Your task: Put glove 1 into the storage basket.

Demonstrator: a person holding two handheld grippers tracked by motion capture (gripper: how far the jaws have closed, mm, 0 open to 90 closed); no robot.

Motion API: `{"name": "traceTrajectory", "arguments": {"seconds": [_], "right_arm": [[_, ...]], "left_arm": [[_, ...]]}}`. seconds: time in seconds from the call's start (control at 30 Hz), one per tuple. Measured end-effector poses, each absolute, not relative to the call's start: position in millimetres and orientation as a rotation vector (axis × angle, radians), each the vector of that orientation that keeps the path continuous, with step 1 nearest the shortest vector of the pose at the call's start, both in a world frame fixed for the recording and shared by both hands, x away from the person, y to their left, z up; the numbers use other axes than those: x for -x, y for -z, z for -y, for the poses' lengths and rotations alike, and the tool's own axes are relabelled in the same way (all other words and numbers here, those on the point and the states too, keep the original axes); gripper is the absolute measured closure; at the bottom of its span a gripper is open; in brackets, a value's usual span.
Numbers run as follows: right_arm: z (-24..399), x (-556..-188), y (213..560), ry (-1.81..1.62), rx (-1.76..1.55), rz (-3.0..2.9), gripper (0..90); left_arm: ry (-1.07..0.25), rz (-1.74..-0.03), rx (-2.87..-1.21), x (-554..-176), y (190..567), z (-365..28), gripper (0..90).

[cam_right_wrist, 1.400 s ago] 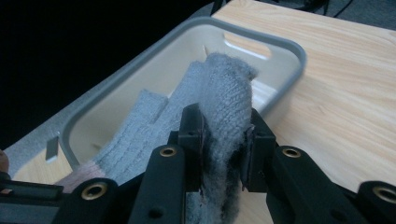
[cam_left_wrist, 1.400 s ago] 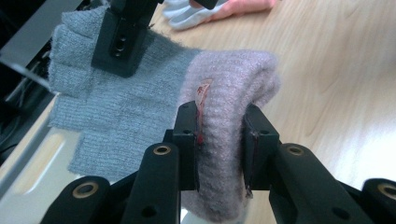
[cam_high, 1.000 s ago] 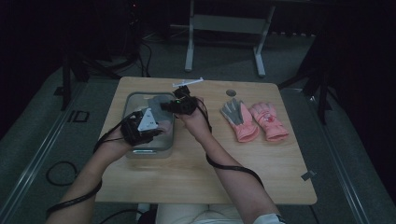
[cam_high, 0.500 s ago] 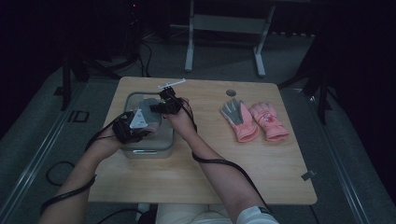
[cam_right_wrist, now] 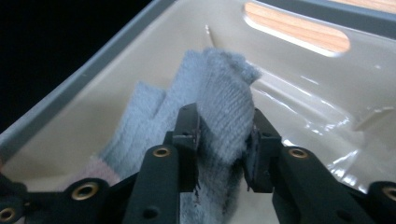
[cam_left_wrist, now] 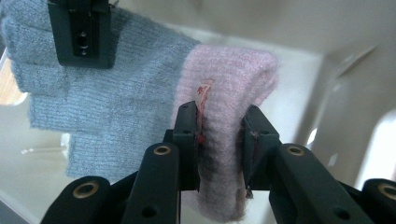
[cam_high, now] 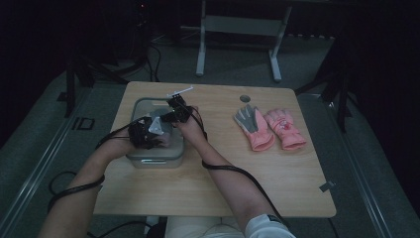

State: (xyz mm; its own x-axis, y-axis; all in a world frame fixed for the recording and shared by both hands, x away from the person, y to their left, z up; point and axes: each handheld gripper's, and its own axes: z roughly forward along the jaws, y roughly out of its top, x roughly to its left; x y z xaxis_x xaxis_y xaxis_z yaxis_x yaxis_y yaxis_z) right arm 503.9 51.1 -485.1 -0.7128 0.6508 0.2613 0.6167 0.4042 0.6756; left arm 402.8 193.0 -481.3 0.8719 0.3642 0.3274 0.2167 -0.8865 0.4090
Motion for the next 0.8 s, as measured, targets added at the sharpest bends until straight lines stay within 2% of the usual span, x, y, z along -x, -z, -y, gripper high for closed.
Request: {"name": "traceTrajectory", "arguments": {"seconds": [0.07, 0.27, 0.3, 0.53, 0.63, 0.67, 0.73, 0.8], "right_arm": [[-50, -505, 488, -1.205, -1.177, -2.601, 68.9], [-47, -503, 484, -1.201, -1.169, -2.561, 65.4], [-46, -502, 483, -1.202, -1.165, -2.556, 64.6], [-25, -494, 470, -1.3, -1.174, -2.521, 64.6], [-19, -486, 467, -1.316, -1.129, -2.508, 64.6], [-16, -484, 466, -1.323, -1.121, -2.503, 64.4], [-11, -482, 464, -1.342, -1.122, -2.501, 63.0], [-8, -480, 462, -1.347, -1.118, -2.5, 62.8]], "left_arm": [[-0.577, -0.382, -2.712, -405, 485, -192, 70.5], [-0.503, -0.4, -2.772, -414, 492, -190, 69.8], [-0.458, -0.421, -2.795, -417, 495, -189, 69.1], [-0.408, -0.475, -2.809, -422, 498, -184, 62.4], [-0.397, -0.541, -2.767, -419, 492, -185, 42.3], [-0.409, -0.569, -2.741, -419, 488, -187, 40.8], [-0.398, -0.653, -2.673, -419, 479, -190, 27.8], [-0.399, -0.676, -2.648, -418, 475, -192, 21.5]]}}
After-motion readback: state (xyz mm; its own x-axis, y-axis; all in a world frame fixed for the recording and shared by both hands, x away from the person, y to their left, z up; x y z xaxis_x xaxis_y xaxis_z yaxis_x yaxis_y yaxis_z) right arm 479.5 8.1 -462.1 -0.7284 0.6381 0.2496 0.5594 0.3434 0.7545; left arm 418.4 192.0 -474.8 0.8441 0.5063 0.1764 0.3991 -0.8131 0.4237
